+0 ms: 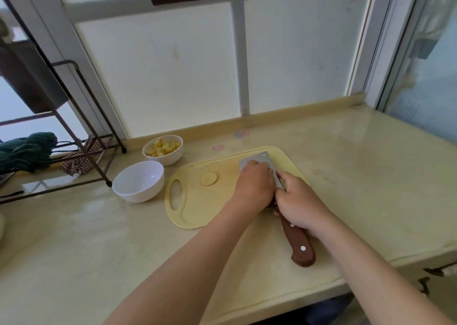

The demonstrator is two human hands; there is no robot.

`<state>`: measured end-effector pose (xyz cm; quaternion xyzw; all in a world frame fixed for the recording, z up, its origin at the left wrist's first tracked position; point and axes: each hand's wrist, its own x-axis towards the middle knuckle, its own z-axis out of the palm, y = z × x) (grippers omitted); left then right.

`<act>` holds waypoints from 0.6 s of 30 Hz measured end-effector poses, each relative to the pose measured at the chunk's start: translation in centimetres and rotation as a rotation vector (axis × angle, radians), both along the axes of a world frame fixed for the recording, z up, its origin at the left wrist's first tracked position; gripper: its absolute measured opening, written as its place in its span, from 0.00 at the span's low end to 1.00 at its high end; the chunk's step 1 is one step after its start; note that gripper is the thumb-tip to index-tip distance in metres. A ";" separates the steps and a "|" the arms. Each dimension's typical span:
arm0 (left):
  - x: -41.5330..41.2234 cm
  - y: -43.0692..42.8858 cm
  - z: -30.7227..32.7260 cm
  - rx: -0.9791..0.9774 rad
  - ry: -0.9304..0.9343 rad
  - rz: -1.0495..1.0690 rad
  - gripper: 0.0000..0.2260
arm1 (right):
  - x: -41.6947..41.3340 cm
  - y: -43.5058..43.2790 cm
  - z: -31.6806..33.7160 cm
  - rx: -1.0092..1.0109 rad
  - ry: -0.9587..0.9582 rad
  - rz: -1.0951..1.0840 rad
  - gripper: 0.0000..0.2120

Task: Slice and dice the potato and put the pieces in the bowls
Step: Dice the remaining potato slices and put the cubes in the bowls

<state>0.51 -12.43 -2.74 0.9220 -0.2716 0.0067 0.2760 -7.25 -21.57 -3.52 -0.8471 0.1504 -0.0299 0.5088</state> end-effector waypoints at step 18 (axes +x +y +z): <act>2.1 1.0 3.0 -0.099 -0.189 -0.061 0.11 | 0.1 1.2 3.2 0.211 -0.152 -0.018 0.21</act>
